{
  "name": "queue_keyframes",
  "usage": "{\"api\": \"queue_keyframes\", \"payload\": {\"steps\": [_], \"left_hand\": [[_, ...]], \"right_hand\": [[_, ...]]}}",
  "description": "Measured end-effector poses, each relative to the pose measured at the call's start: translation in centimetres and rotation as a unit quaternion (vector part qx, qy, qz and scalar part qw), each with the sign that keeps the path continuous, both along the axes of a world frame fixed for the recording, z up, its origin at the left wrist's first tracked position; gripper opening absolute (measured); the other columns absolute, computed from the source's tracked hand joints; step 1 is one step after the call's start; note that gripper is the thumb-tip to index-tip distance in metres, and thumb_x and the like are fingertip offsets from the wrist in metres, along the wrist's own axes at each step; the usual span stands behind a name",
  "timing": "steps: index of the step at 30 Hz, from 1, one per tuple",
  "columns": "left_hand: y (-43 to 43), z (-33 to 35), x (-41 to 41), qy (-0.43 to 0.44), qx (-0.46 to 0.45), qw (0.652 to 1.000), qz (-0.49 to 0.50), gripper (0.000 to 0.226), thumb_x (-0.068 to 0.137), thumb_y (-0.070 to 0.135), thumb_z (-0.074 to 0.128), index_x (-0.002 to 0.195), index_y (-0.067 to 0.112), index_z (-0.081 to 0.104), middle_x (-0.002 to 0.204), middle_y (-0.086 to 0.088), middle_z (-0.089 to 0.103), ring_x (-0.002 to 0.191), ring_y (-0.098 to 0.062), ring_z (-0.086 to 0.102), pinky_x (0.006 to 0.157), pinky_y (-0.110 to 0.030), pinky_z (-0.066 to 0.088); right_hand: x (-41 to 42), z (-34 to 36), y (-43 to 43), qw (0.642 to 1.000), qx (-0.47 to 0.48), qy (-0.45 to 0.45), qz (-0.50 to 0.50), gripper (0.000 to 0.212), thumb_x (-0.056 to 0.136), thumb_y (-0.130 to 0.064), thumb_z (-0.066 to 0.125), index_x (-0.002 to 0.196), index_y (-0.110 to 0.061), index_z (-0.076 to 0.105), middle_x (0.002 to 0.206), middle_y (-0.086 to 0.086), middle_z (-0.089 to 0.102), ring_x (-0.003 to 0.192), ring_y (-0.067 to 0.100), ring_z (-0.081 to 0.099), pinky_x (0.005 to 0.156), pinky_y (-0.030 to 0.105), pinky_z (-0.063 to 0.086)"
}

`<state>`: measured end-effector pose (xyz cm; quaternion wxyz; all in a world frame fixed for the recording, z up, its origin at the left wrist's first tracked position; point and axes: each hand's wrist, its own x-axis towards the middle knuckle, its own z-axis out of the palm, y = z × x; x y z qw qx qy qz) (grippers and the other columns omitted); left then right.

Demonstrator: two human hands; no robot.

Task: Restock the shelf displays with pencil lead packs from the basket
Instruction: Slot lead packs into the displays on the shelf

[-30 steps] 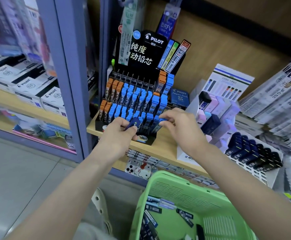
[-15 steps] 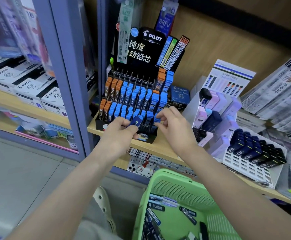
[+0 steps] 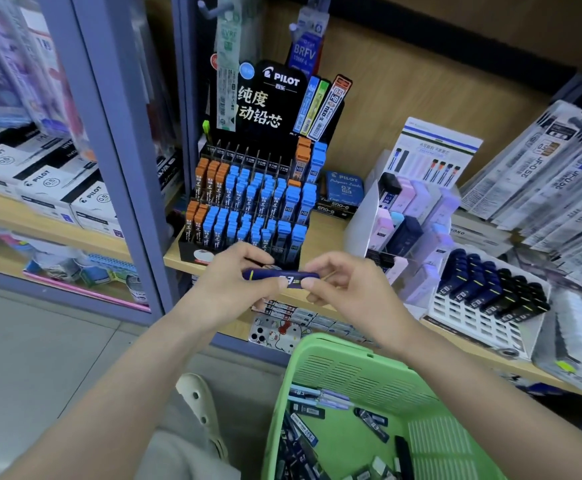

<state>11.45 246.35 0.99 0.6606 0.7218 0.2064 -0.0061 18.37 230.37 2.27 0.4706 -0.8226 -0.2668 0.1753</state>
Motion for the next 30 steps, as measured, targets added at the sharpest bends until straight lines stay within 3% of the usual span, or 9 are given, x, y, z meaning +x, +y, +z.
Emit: {"api": "queue_keyframes", "payload": {"steps": [3,6,8,12,14,17,21,25,30], "left_hand": [[-0.7,0.5,0.0,-0.045,-0.022,0.998,0.034,0.026,0.082,0.01,0.07,0.102,0.006,0.054,0.077,-0.007,0.068,0.05,-0.002,0.057,0.054,-0.013,0.049],[-2.2,1.1,-0.5,-0.106,-0.008,0.994,0.034,0.012,0.086,0.01,0.064,0.093,0.006,0.055,0.071,-0.005,0.066,0.055,-0.001,0.058,0.054,-0.012,0.047],[-3.4,1.2,-0.7,-0.138,0.001,0.99,0.016,0.009,0.087,0.01,0.062,0.085,0.012,0.054,0.068,0.0,0.066,0.056,-0.003,0.058,0.057,-0.013,0.047],[-6.1,0.8,-0.8,-0.151,0.069,0.983,-0.072,0.009,0.083,0.011,0.067,0.081,0.017,0.062,0.067,0.009,0.066,0.063,-0.002,0.057,0.063,-0.013,0.043],[-7.7,0.4,-0.8,-0.143,0.069,0.98,-0.12,0.01,0.082,0.01,0.069,0.081,0.019,0.065,0.072,0.006,0.067,0.069,-0.005,0.06,0.068,-0.017,0.046],[-10.4,-0.2,-0.5,-0.129,0.056,0.978,-0.155,0.012,0.076,0.01,0.073,0.079,0.018,0.064,0.069,0.006,0.067,0.068,-0.007,0.062,0.071,-0.023,0.05],[-13.5,-0.9,0.5,-0.106,0.006,0.984,-0.141,0.026,0.071,0.007,0.077,0.082,0.014,0.055,0.068,0.001,0.069,0.066,-0.011,0.065,0.071,-0.029,0.048],[-17.0,-0.2,1.9,-0.116,0.01,0.977,-0.181,0.026,0.076,0.007,0.074,0.087,0.015,0.051,0.069,0.001,0.069,0.066,-0.009,0.066,0.067,-0.021,0.047],[-21.3,0.2,5.0,-0.175,0.143,0.948,-0.226,0.007,0.09,0.021,0.061,0.093,0.022,0.054,0.086,0.008,0.061,0.079,-0.007,0.059,0.07,-0.019,0.047]], "right_hand": [[-1.2,-0.5,-1.3,0.996,0.036,0.084,-0.003,0.016,0.083,-0.006,0.068,0.083,-0.021,0.061,0.068,-0.007,0.066,0.062,0.01,0.065,0.063,0.022,0.054],[-2.2,-0.6,-2.5,0.992,0.046,0.114,0.002,0.016,0.082,-0.006,0.069,0.083,-0.019,0.06,0.068,-0.008,0.066,0.064,0.008,0.065,0.064,0.022,0.054],[-2.7,-0.2,-3.4,0.998,0.016,0.057,-0.003,0.021,0.082,-0.009,0.069,0.085,-0.026,0.058,0.075,-0.009,0.065,0.071,0.004,0.062,0.07,0.02,0.052],[-3.6,0.6,-6.3,0.997,-0.03,-0.073,-0.012,0.043,0.085,-0.016,0.067,0.109,-0.042,0.042,0.102,-0.019,0.055,0.09,-0.002,0.057,0.081,0.011,0.046],[-4.0,0.9,-8.2,0.99,-0.042,-0.135,0.002,0.047,0.086,-0.016,0.067,0.119,-0.042,0.045,0.106,-0.021,0.053,0.093,-0.002,0.056,0.084,0.011,0.045],[-4.3,0.9,-11.1,0.978,-0.042,-0.204,0.013,0.043,0.084,-0.01,0.069,0.116,-0.036,0.057,0.099,-0.016,0.055,0.086,-0.002,0.059,0.083,0.012,0.048],[-4.2,1.4,-14.3,0.991,-0.009,-0.126,-0.033,0.038,0.076,-0.008,0.074,0.103,-0.033,0.065,0.091,-0.015,0.056,0.083,0.001,0.062,0.079,0.007,0.047],[-3.3,2.1,-17.4,0.998,0.01,-0.017,-0.066,0.038,0.076,-0.005,0.074,0.093,-0.037,0.062,0.083,-0.006,0.062,0.072,0.0,0.064,0.073,0.013,0.05],[-0.6,1.5,-22.0,0.982,0.051,-0.018,-0.179,0.025,0.082,-0.003,0.068,0.091,-0.026,0.063,0.083,0.005,0.067,0.073,0.02,0.068,0.075,0.034,0.056]]}}
